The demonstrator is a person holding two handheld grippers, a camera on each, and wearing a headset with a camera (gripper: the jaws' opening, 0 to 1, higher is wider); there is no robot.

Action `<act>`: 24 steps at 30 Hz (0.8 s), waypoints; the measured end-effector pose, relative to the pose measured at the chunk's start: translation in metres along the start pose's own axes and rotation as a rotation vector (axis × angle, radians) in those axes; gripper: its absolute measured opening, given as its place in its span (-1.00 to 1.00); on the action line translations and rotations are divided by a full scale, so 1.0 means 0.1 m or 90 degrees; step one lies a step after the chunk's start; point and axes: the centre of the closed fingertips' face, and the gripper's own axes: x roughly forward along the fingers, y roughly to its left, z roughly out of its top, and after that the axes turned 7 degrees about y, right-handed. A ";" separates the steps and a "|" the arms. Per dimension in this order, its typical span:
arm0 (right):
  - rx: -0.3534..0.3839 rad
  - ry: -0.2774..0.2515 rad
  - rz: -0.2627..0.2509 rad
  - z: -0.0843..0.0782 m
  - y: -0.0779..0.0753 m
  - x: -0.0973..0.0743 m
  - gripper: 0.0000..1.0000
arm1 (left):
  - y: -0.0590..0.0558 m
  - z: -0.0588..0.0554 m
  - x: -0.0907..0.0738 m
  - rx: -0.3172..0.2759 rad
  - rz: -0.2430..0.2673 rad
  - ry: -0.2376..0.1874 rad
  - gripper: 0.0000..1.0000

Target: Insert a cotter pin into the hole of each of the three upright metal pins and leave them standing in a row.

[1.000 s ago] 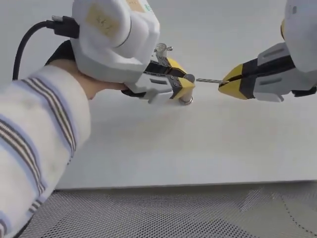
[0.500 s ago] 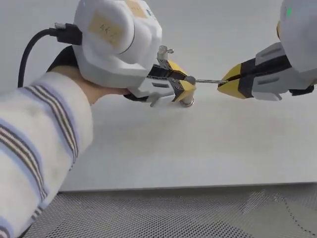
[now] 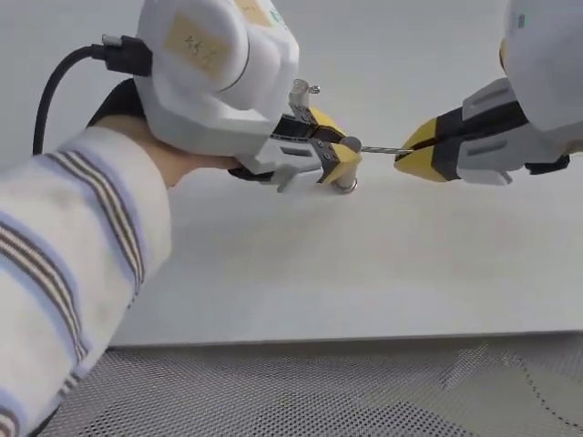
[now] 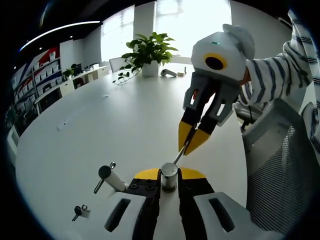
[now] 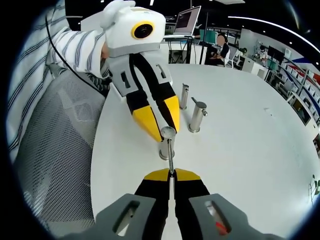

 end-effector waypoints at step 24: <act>0.003 -0.056 0.007 0.25 0.01 0.14 -1.00 | -0.04 0.04 0.01 -0.011 -0.005 0.000 -0.81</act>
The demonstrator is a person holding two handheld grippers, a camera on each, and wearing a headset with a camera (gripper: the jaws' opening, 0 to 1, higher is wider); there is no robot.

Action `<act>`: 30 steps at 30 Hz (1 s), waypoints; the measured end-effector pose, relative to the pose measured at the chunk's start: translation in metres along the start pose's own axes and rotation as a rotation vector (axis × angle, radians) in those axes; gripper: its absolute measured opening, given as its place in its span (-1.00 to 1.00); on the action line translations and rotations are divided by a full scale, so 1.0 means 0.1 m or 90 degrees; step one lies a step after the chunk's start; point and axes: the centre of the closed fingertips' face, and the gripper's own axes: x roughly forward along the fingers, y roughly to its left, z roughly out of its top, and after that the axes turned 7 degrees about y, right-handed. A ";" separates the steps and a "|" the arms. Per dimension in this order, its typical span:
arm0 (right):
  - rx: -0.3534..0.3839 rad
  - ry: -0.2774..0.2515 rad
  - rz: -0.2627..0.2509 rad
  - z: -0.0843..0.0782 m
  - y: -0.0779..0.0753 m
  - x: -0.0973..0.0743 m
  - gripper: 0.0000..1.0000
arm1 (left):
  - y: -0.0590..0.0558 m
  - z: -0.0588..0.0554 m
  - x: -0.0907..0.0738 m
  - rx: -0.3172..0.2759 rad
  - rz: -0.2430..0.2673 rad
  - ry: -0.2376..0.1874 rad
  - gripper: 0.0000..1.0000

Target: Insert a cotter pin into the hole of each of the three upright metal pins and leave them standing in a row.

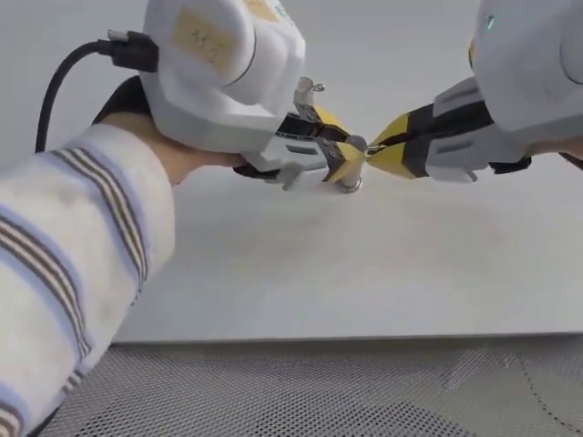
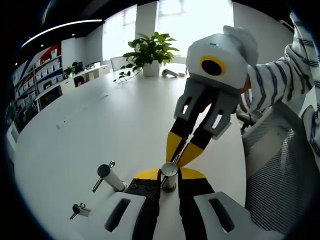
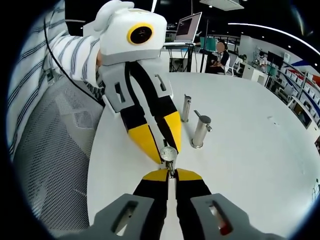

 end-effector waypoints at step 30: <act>-0.012 -0.009 -0.002 0.07 -0.02 -0.11 -1.00 | -0.03 0.00 -0.01 -0.007 -0.003 0.001 -0.81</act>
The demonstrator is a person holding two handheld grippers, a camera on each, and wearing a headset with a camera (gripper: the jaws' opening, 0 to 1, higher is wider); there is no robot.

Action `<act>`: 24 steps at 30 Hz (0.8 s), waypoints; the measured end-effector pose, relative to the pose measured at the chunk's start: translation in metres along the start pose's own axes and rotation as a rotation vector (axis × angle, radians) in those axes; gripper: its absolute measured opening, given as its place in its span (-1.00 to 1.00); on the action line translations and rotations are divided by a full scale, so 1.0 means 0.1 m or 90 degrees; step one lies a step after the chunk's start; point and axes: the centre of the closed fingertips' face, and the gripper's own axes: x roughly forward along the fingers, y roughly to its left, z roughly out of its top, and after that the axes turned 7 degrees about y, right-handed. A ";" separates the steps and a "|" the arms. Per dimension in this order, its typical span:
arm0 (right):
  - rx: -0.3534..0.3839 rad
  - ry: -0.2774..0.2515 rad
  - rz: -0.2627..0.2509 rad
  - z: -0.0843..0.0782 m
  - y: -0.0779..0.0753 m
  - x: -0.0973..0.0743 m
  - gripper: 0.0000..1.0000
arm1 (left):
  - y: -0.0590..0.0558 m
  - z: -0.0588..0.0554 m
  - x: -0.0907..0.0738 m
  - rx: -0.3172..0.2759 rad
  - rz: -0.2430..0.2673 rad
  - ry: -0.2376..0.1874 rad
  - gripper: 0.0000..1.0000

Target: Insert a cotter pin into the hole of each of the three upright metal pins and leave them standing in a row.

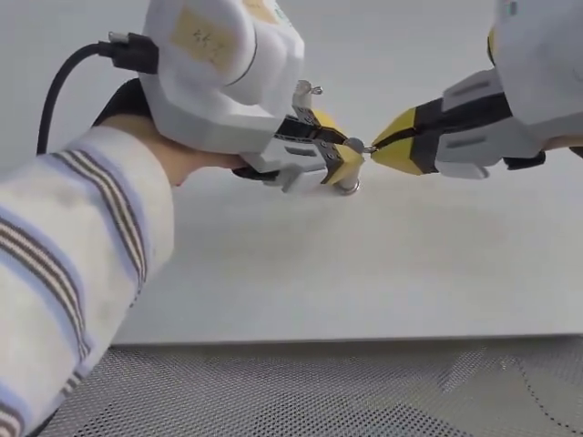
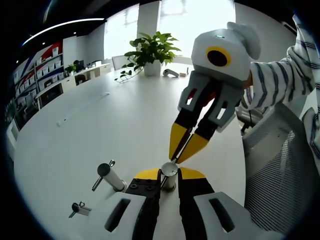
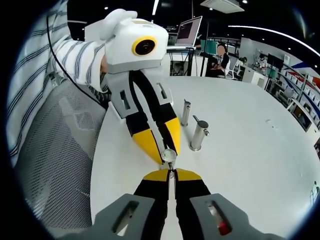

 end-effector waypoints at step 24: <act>0.018 0.036 -0.006 -0.08 0.04 0.02 -0.66 | 0.09 -0.10 0.01 0.005 0.000 -0.011 -0.71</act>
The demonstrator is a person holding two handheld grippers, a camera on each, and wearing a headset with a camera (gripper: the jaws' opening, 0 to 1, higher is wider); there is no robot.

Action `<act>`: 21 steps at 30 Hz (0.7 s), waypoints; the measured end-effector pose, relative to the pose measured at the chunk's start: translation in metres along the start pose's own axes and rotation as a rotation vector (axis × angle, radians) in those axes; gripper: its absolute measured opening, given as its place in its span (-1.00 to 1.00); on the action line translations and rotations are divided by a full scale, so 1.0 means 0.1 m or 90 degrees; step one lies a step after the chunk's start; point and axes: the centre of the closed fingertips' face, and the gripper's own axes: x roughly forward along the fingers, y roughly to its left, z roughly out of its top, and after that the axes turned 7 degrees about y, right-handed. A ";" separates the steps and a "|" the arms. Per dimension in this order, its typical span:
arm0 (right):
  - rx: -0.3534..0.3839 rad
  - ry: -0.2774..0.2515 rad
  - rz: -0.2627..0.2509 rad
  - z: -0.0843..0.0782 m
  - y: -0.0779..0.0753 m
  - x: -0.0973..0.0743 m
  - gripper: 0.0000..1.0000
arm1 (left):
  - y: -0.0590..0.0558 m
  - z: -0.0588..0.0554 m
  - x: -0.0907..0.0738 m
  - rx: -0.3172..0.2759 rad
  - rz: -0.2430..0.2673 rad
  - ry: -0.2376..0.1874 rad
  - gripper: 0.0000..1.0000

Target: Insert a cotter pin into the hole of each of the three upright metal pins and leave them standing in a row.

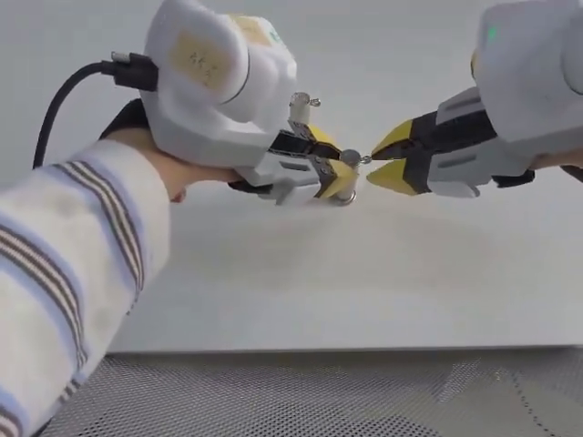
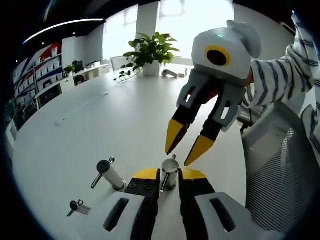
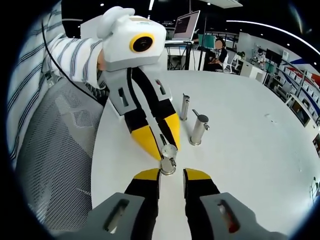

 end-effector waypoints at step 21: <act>-0.007 -0.001 0.015 0.11 0.00 0.13 -0.58 | -0.34 -0.31 -0.32 -0.061 0.015 -0.056 0.79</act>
